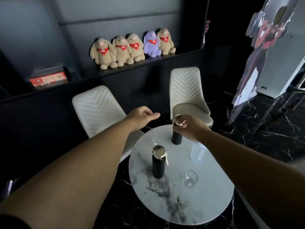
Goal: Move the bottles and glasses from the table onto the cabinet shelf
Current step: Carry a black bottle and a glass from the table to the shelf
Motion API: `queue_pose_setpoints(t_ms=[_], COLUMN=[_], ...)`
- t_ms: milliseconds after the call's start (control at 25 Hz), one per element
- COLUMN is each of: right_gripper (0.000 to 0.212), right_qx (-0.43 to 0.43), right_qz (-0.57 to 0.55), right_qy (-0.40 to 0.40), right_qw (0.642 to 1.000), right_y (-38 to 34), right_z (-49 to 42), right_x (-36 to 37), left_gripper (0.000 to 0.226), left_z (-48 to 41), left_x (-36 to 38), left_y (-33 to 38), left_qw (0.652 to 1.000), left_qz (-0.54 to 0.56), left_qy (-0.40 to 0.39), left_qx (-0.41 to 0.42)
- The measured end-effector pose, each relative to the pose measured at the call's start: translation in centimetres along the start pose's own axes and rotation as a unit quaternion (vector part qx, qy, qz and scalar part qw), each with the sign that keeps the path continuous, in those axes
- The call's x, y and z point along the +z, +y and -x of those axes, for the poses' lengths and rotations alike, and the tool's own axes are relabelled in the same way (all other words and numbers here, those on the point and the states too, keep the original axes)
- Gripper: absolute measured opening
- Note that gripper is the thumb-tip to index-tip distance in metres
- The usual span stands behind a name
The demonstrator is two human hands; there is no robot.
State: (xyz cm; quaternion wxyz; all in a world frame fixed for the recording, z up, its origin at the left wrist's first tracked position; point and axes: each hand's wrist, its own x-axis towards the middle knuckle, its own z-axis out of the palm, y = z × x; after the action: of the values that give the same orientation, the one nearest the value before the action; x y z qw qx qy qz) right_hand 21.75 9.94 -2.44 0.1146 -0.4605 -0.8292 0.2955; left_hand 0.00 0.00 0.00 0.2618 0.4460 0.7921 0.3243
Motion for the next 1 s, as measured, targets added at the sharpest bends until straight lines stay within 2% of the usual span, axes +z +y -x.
queue_pose_setpoints(t_ms=[120, 320, 440, 560, 640, 720, 920, 1000], right_gripper=[0.041, 0.047, 0.055, 0.077, 0.092, 0.095, 0.062, 0.055], right_qx=[0.03, 0.049, 0.047, 0.038, 0.042, 0.048, 0.035, 0.025], right_qz=[0.067, 0.071, 0.106, 0.163, 0.172, 0.167, 0.171, 0.18], right_qy=[-0.03, -0.08, -0.097, -0.131, -0.17, -0.199, -0.173, -0.17], right_qw=[0.997, 0.993, 0.989, 0.977, 0.969, 0.964, 0.969, 0.968], right_y=[3.9, 8.9, 11.2, 13.6, 14.9, 16.0, 17.3, 17.0], right_z=[1.0, 2.2, 2.8, 3.5, 3.9, 4.0, 3.4, 3.5], right_x=[2.3, 6.7, 9.9, 12.7, 14.2, 15.4, 17.3, 17.2], left_gripper=[0.057, 0.079, 0.098, 0.106, 0.1, 0.09, 0.059, 0.049], left_z=[0.3, 1.1, 1.2, 1.1, 1.0, 0.9, 1.1, 1.4], left_x=[4.1, 9.6, 11.8, 13.4, 14.4, 15.1, 15.0, 14.1], left_y=[-1.7, -4.1, -5.2, -6.5, -7.4, -8.1, -8.9, -9.3], left_qw=[0.998, 0.992, 0.968, 0.943, 0.942, 0.946, 0.955, 0.955], left_qz=[-0.043, -0.102, -0.232, -0.305, -0.314, -0.307, -0.289, -0.288], left_qy=[-0.028, -0.071, -0.092, -0.13, -0.121, -0.102, -0.059, -0.058], left_qx=[-0.022, -0.026, -0.02, -0.028, -0.017, -0.002, 0.028, 0.039])
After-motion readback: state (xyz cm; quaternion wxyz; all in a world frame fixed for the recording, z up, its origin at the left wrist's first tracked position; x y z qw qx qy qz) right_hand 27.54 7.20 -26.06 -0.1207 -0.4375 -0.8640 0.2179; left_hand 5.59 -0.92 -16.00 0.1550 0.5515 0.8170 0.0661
